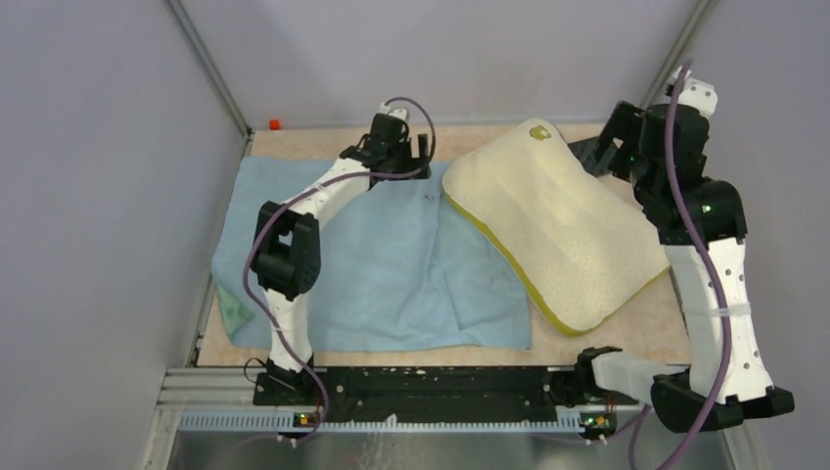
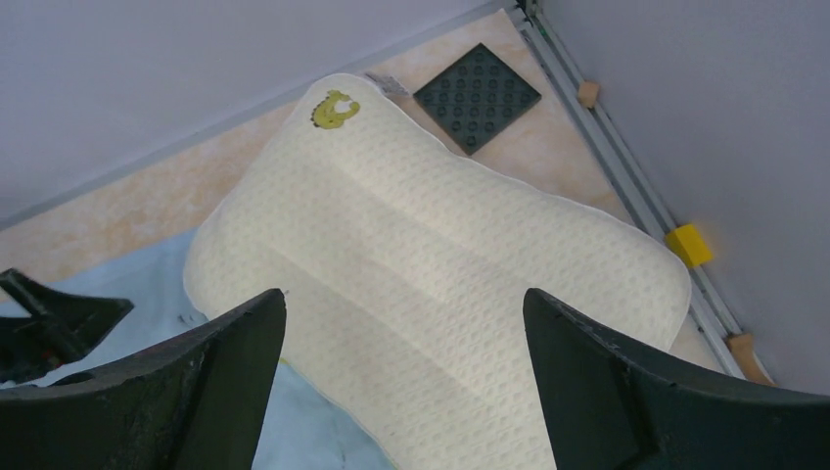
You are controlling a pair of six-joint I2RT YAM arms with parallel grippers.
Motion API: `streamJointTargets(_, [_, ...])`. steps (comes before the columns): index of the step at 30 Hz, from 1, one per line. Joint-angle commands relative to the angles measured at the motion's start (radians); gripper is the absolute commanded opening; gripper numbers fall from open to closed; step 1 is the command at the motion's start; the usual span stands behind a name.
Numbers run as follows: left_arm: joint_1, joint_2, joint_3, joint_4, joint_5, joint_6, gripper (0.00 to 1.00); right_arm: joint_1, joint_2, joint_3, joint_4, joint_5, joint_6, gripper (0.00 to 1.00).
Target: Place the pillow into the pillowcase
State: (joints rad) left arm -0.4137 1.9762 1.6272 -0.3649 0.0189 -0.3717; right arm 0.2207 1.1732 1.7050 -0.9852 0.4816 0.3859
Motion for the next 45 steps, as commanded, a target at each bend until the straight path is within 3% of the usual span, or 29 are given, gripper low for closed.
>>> streamJointTargets(1, [-0.051, 0.075, 0.177, 0.079, 0.012, 0.018, 0.99, 0.003, 0.052, -0.100, 0.136, -0.146, -0.003, 0.90])
streamJointTargets(7, [-0.120, 0.236, 0.391, 0.124, -0.064, 0.133, 0.99, -0.004, 0.181, -0.279, 0.384, -0.263, 0.031, 0.91])
streamJointTargets(13, [-0.157, 0.432, 0.597, 0.137, 0.035, 0.172, 0.99, -0.017, 0.384, -0.409, 0.581, -0.290, 0.078, 0.91])
streamJointTargets(20, [-0.207, 0.568, 0.669, 0.138, 0.087, 0.169, 0.95, -0.021, 0.660, -0.419, 0.684, -0.337, 0.121, 0.85])
streamJointTargets(23, [-0.216, 0.576, 0.669, 0.133, 0.094, 0.174, 0.72, -0.022, 0.711, -0.396, 0.677, -0.324, 0.134, 0.70])
streamJointTargets(24, [-0.220, 0.574, 0.667, 0.133, 0.092, 0.181, 0.61, -0.024, 0.720, -0.382, 0.666, -0.321, 0.135, 0.54])
streamJointTargets(26, [-0.228, 0.562, 0.668, 0.133, 0.102, 0.189, 0.38, -0.029, 0.728, -0.336, 0.617, -0.305, 0.139, 0.01])
streamJointTargets(29, [-0.240, 0.517, 0.668, 0.128, 0.099, 0.191, 0.04, -0.032, 0.698, -0.252, 0.532, -0.263, 0.131, 0.00])
streamJointTargets(32, [-0.255, 0.440, 0.664, 0.106, 0.087, 0.187, 0.00, -0.032, 0.652, -0.150, 0.421, -0.215, 0.112, 0.00])
streamJointTargets(38, [-0.300, 0.208, 0.513, 0.039, 0.059, 0.095, 0.00, -0.032, 0.540, 0.007, 0.240, -0.161, 0.073, 0.00])
streamJointTargets(45, [-0.373, -0.132, -0.018, 0.149, 0.071, -0.055, 0.00, -0.009, 0.425, 0.004, 0.170, -0.155, 0.051, 0.00])
